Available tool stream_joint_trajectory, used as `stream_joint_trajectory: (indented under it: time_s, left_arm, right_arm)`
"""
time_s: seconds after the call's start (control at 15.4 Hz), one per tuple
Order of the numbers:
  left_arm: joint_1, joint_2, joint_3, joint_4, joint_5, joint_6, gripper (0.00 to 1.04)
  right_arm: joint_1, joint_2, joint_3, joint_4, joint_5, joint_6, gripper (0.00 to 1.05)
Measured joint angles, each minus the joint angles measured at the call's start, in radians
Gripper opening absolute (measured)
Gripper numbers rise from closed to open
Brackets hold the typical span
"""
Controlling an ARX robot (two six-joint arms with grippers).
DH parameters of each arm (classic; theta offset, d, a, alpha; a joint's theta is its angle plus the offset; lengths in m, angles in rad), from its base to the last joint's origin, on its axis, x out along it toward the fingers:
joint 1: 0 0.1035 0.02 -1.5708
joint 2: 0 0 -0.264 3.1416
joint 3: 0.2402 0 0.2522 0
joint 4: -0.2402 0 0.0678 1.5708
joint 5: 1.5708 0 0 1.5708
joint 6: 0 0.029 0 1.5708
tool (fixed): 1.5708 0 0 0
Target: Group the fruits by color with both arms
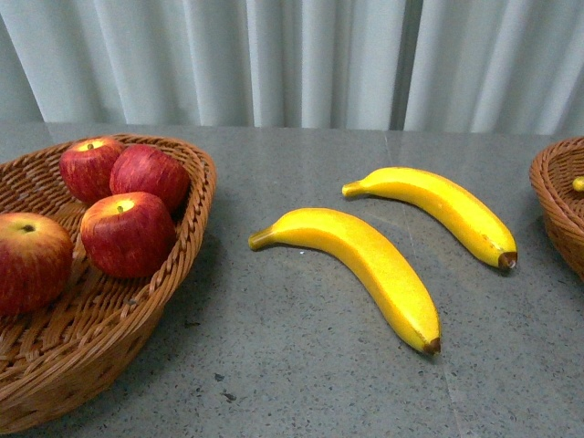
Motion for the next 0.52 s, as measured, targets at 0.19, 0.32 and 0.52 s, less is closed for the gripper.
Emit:
stream_joint_trajectory:
  time_s: [0.19, 0.32, 0.52]
  left_arm:
    - [-0.011, -0.026, 0.000, 0.010, -0.012, 0.011, 0.98]
    - [-0.019, -0.047, -0.006, 0.027, -0.024, 0.018, 0.98]
    - [-0.001, -0.204, -0.076, 0.062, 0.117, 0.108, 0.86]
  right_arm:
    - [0.000, 0.000, 0.000, 0.000, 0.000, 0.000, 0.98]
    - [0.000, 0.000, 0.000, 0.000, 0.000, 0.000, 0.98]
    - [0.000, 0.000, 0.000, 0.000, 0.000, 0.000, 0.98]
